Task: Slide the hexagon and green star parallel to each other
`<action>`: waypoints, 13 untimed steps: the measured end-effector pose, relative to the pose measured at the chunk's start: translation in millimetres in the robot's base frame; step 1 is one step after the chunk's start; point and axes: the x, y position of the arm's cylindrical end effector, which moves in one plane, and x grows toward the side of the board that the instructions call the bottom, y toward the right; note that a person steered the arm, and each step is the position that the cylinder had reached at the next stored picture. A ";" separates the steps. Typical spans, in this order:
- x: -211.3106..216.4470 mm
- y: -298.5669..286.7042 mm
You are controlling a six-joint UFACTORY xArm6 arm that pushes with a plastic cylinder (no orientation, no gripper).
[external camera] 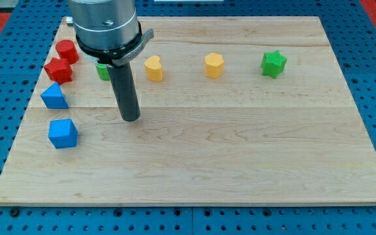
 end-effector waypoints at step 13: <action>-156.0 136.3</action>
